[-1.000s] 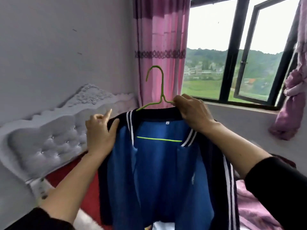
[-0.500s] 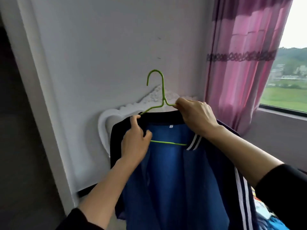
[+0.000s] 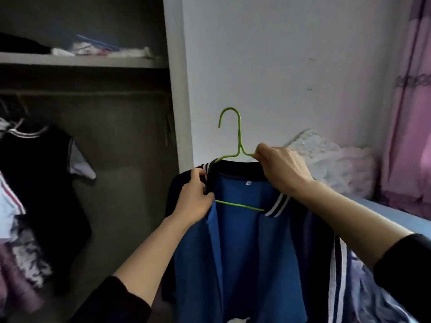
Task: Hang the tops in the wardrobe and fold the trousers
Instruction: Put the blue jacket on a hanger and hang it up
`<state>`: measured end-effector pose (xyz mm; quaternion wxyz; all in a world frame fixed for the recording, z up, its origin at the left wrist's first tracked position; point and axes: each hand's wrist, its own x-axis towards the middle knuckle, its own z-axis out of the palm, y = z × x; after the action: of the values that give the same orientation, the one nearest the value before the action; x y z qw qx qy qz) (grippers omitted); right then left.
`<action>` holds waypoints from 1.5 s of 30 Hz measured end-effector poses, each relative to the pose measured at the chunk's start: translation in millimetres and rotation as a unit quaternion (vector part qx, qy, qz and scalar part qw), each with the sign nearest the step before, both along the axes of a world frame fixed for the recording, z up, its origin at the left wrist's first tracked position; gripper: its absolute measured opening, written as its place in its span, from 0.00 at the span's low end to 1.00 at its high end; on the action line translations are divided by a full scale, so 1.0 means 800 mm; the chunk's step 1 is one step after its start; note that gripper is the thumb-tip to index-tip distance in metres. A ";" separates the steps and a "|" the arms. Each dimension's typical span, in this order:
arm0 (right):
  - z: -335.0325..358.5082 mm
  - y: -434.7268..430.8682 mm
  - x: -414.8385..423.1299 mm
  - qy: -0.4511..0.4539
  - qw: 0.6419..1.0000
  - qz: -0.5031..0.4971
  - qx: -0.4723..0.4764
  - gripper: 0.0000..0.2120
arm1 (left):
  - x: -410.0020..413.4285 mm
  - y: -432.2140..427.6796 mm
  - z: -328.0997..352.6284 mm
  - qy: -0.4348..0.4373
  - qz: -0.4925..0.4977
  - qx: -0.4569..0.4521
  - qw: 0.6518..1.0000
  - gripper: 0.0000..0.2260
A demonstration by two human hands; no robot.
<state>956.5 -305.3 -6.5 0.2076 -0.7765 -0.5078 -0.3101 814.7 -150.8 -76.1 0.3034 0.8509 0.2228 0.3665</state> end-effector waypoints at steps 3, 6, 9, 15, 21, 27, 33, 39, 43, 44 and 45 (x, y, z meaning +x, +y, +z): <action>0.006 0.074 -0.030 -0.012 0.999 0.028 -0.034 0.12 | -0.034 0.067 0.006 0.004 0.061 -0.005 0.998 0.14; 0.020 0.150 -0.060 -0.068 0.993 0.037 -0.088 0.11 | -0.060 0.133 0.017 0.018 0.107 -0.008 0.994 0.12; 0.025 0.225 -0.082 -0.118 0.986 0.048 -0.107 0.07 | -0.089 0.189 0.024 0.055 0.157 0.014 0.986 0.14; 0.032 0.364 -0.116 -0.154 0.979 0.087 -0.100 0.06 | -0.137 0.298 0.041 0.116 0.252 0.047 0.960 0.21; 0.065 0.484 -0.148 -0.162 0.974 0.102 -0.122 0.09 | -0.162 0.408 0.081 0.142 0.306 0.089 0.937 0.20; 0.108 0.592 -0.180 -0.186 0.970 0.094 -0.128 0.10 | -0.188 0.515 0.131 0.141 0.357 0.143 0.912 0.19; 0.134 0.688 -0.208 -0.202 0.969 0.089 -0.114 0.10 | -0.205 0.614 0.172 0.138 0.366 0.183 0.902 0.19; 0.166 0.781 -0.230 -0.199 0.975 0.064 -0.077 0.08 | -0.226 0.727 0.207 0.155 0.362 0.235 0.889 0.20; 0.187 0.835 -0.246 -0.207 0.975 0.042 -0.065 0.07 | -0.241 0.795 0.233 0.148 0.386 0.283 0.865 0.25; 0.190 0.848 -0.249 -0.206 0.976 0.040 -0.062 0.07 | -0.245 0.812 0.238 0.144 0.392 0.300 0.858 0.26; 0.193 0.860 -0.253 -0.201 0.977 0.041 -0.059 0.08 | -0.249 0.827 0.242 0.141 0.401 0.316 0.848 0.26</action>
<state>754.3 382.4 148.2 0.0677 -0.6876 -0.5878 -0.4209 615.4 510.9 117.6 -0.1900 0.7798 0.4568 0.3835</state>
